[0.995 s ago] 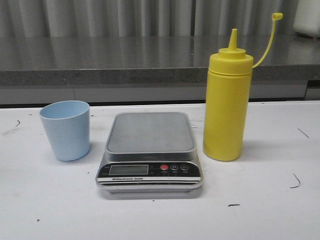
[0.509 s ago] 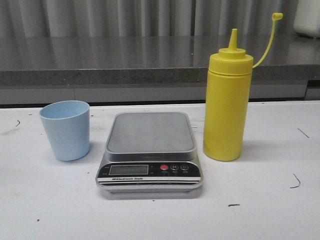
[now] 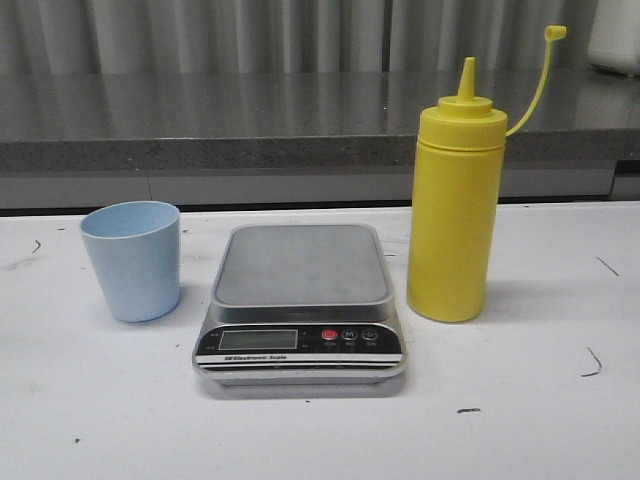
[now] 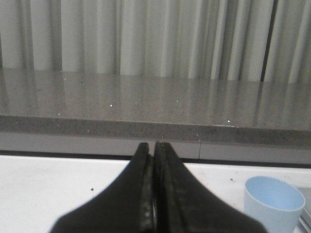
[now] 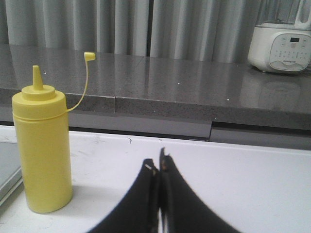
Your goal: Pour seasoning into cup on scale with both arms
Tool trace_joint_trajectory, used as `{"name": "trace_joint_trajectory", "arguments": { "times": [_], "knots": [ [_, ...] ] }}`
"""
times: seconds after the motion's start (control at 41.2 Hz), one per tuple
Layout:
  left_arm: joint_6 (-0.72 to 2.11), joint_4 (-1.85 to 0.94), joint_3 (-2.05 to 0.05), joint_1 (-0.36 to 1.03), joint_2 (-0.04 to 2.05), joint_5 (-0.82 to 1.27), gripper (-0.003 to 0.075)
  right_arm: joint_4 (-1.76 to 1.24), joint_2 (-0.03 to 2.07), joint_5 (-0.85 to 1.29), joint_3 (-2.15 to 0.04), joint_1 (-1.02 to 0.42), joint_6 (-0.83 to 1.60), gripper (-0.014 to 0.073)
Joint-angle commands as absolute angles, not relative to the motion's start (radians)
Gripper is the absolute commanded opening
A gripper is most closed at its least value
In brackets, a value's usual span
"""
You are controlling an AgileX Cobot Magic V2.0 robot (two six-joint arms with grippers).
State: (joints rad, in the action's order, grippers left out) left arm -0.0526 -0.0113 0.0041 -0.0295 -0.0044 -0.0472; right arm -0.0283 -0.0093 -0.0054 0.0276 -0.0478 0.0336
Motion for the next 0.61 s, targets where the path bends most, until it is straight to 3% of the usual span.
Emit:
{"name": "trace_joint_trajectory", "arguments": {
  "times": [0.0,0.267,0.582],
  "knots": [
    [-0.059,-0.021,0.008,-0.030,-0.022,-0.165,-0.0020,-0.021,-0.027,-0.080,0.010,-0.044,0.044,-0.0117],
    [-0.059,-0.019,-0.240,-0.030,-0.003,-0.026,-0.0020,-0.014,-0.006,0.130,-0.193,-0.044,0.044,-0.0117],
    [-0.059,0.000,-0.632,-0.030,0.214,0.442,-0.0020,-0.014,0.228,0.415,-0.505,-0.044,0.044,-0.0117]
  ]
}}
